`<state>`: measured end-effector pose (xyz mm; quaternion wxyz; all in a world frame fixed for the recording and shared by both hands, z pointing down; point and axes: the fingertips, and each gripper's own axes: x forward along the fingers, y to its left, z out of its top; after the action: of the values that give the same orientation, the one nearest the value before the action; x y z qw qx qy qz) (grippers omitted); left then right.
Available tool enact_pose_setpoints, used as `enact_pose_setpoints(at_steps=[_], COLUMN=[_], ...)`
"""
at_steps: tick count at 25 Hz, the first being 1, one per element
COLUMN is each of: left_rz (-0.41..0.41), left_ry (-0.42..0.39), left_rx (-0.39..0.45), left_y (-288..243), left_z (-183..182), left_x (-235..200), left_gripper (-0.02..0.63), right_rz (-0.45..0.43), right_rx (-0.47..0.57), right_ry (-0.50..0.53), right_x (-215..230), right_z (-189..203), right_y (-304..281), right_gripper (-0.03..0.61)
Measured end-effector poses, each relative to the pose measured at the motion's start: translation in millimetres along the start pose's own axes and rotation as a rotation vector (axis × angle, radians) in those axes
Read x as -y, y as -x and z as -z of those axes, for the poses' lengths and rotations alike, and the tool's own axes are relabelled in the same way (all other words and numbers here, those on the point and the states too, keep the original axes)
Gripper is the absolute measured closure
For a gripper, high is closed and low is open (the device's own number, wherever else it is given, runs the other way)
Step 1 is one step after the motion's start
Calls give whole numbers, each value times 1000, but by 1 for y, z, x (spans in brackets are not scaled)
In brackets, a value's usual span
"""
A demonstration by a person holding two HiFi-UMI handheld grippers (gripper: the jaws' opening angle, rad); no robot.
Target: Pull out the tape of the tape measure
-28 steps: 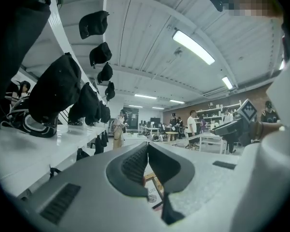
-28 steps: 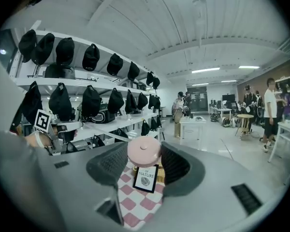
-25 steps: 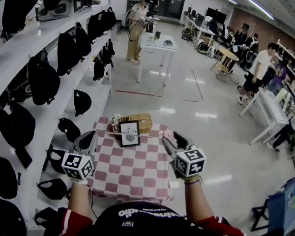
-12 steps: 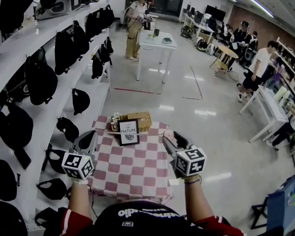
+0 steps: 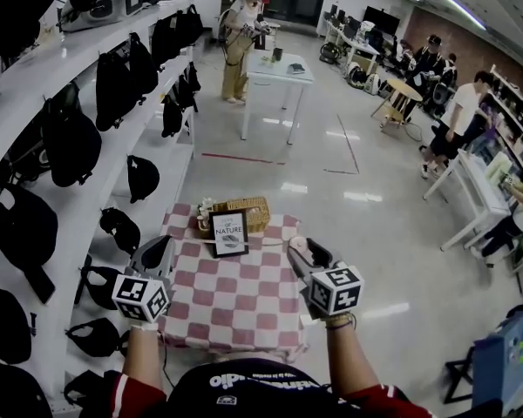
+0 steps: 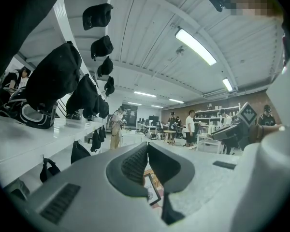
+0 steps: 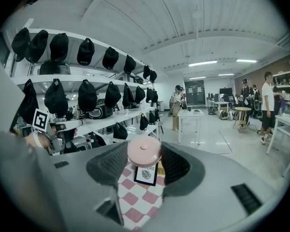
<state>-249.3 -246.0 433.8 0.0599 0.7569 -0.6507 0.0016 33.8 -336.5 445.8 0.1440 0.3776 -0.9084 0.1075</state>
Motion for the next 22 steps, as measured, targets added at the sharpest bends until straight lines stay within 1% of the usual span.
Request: enact_pose_setpoints(at_steps=[4, 10, 16, 22], left_rz=[-2, 59, 93, 116], left_ry=[-18, 15, -12, -42], left_rx=[-12, -32, -55, -94], left_y=[-3, -11, -20, -29], left_z=[12, 33, 47, 84], left_x=[-2, -4, -4, -6], left_gripper=[604, 604, 604, 604], right_rz=[16, 42, 75, 95], right_rx=[-13, -30, -55, -84], right_ry=[-13, -26, -73, -100], right_x=[1, -3, -7, -14], right_z=[11, 35, 64, 101], right_y=[-2, -12, -18, -31], right_gripper=[356, 356, 356, 356])
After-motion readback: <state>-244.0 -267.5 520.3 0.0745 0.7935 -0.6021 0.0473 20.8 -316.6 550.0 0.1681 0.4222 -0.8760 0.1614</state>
